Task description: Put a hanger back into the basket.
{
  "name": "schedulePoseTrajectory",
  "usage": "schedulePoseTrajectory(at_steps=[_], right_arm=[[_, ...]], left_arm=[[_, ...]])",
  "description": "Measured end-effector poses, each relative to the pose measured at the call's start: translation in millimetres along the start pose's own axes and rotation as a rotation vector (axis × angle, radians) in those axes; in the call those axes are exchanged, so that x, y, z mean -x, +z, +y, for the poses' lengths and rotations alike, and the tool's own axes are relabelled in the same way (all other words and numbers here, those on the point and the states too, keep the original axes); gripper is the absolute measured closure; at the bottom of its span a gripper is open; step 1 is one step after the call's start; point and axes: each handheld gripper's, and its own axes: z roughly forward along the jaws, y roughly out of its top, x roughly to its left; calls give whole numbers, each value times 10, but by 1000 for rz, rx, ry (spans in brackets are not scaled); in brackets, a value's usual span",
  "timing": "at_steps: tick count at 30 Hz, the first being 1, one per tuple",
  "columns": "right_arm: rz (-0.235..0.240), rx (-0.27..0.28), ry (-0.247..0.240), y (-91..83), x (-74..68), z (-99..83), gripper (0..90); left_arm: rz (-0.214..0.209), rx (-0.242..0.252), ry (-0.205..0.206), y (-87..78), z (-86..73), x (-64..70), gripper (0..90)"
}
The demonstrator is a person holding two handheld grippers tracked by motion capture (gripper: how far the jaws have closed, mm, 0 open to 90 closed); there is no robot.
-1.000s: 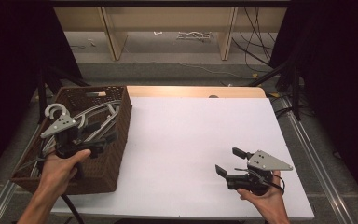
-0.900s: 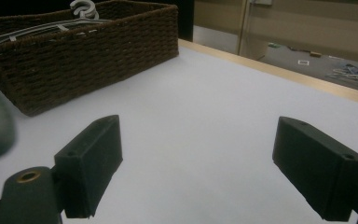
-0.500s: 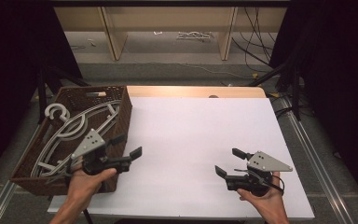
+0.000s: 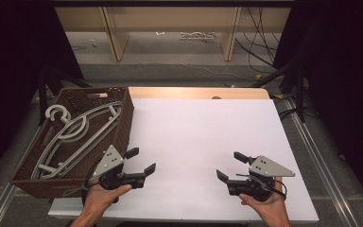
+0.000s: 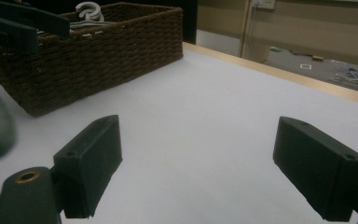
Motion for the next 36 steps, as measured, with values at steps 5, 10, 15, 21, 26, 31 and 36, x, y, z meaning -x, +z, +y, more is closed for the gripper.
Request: schedulePoseTrajectory(at_steps=[5,10,15,21,26,31,36], right_arm=[[-3,21,-6,-11,-16,-24,162],[0,21,1,-40,-72,-72,162],[12,19,-2,-94,-121,-109,162],[13,15,-4,-118,-150,-124,161],[-1,12,-1,-118,-141,-129,161],[1,9,-3,-115,-147,-130,161],[2,9,-3,-114,-147,-129,162]], left_arm=[[9,14,35,-45,-70,5,181],[25,48,33,-130,-133,1,157],[31,53,3,-186,-190,-13,158],[30,45,7,-190,-202,-7,158],[29,33,7,-178,-209,-19,158],[30,32,3,-175,-212,-20,158],[24,33,9,-174,-210,-20,159]])
